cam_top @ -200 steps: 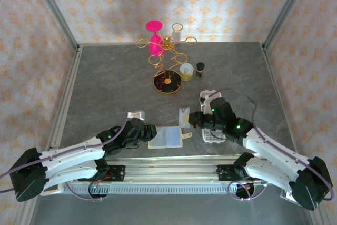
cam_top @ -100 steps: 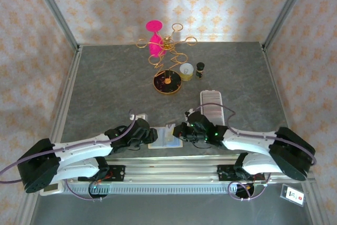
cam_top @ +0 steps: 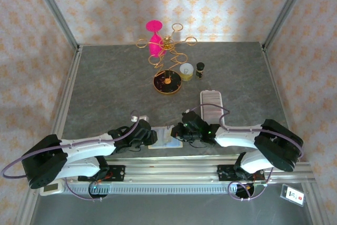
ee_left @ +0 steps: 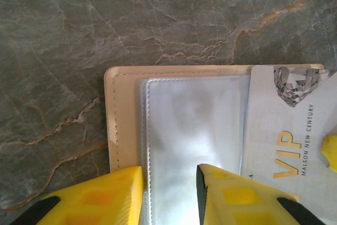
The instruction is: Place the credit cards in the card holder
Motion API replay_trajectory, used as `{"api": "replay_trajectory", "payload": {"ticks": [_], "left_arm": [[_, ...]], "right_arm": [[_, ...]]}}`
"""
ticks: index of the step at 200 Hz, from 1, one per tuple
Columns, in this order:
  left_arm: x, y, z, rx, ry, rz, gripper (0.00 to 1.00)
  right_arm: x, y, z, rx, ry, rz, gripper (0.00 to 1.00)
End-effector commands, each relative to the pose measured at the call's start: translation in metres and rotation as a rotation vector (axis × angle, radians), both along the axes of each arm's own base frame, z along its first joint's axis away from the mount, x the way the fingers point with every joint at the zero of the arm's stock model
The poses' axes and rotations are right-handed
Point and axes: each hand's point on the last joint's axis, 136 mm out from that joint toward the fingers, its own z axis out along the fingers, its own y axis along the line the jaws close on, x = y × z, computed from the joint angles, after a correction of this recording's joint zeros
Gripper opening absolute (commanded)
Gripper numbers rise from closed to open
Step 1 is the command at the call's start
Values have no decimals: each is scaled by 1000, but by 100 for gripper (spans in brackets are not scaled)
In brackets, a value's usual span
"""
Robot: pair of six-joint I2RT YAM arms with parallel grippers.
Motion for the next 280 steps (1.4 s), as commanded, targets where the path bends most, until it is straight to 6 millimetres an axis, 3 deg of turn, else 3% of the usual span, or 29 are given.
{"api": "replay_trajectory", "payload": {"ticks": [1, 69, 96, 223, 280], "left_arm": [[-6, 5, -11, 29, 20, -10, 33], [-9, 9, -16, 41, 28, -8, 31], [-9, 10, -16, 44, 28, -6, 30], [-9, 10, -16, 37, 29, -4, 28], [-10, 10, -17, 39, 32, -5, 28]], "right_arm": [[6, 4, 3, -4, -41, -1, 0], [0, 4, 0, -1, -47, 38, 0], [2, -7, -3, -74, -70, 34, 0], [-5, 5, 6, 65, -46, 35, 0], [-6, -3, -4, 38, -26, 10, 0]]}}
